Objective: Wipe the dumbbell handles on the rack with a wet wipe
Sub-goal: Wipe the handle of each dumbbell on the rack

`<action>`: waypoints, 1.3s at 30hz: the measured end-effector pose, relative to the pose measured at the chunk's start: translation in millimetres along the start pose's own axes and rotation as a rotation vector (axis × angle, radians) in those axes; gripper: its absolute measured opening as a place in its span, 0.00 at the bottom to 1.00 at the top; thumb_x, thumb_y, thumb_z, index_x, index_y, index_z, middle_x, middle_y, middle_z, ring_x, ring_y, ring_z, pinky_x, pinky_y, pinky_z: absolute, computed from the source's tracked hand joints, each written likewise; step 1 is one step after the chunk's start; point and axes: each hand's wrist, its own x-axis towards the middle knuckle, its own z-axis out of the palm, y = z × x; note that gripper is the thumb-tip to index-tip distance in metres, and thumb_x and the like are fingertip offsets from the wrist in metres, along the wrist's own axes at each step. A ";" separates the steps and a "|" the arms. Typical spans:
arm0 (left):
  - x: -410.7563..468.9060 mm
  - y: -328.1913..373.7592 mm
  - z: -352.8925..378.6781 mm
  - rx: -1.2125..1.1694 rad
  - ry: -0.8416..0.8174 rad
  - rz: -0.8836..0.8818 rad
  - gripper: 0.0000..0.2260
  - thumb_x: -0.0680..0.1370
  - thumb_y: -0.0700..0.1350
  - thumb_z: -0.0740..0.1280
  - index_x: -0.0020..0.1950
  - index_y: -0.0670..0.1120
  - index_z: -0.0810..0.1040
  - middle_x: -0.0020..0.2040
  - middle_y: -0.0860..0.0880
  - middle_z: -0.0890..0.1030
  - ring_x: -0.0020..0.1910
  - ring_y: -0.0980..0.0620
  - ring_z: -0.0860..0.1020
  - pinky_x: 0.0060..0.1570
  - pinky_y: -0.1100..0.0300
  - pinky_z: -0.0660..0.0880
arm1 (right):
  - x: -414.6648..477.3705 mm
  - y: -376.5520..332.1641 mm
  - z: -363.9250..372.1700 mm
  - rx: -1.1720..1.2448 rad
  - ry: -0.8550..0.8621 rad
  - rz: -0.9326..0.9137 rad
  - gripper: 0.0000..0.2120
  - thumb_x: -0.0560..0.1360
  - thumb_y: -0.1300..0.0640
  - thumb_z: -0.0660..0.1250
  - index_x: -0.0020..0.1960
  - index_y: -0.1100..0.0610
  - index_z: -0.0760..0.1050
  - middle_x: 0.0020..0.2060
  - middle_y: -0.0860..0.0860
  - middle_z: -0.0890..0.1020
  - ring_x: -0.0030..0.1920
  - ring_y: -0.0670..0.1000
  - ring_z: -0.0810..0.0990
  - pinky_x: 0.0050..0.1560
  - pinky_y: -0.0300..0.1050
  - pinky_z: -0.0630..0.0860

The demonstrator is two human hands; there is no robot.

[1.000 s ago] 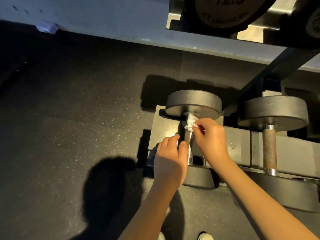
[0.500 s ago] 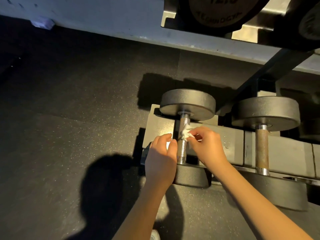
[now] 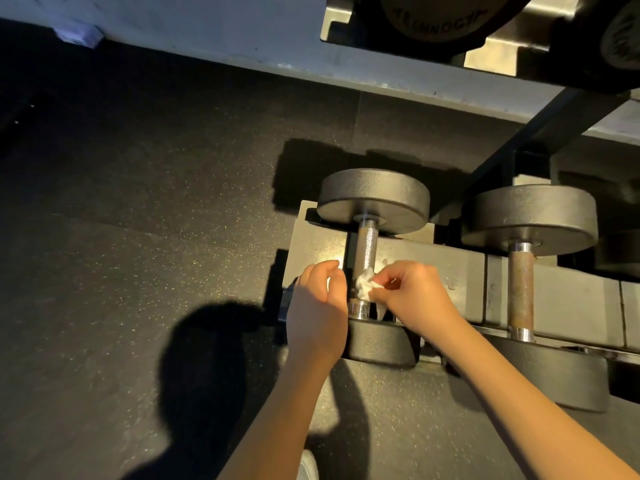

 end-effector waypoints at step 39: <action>-2.3 3.5 -1.2 -0.059 0.076 0.072 0.12 0.82 0.45 0.56 0.42 0.59 0.71 0.42 0.57 0.75 0.44 0.63 0.74 0.42 0.74 0.68 | 14.6 10.0 -5.8 -0.305 -0.047 -0.559 0.12 0.66 0.74 0.69 0.45 0.61 0.84 0.40 0.56 0.81 0.38 0.56 0.81 0.40 0.44 0.76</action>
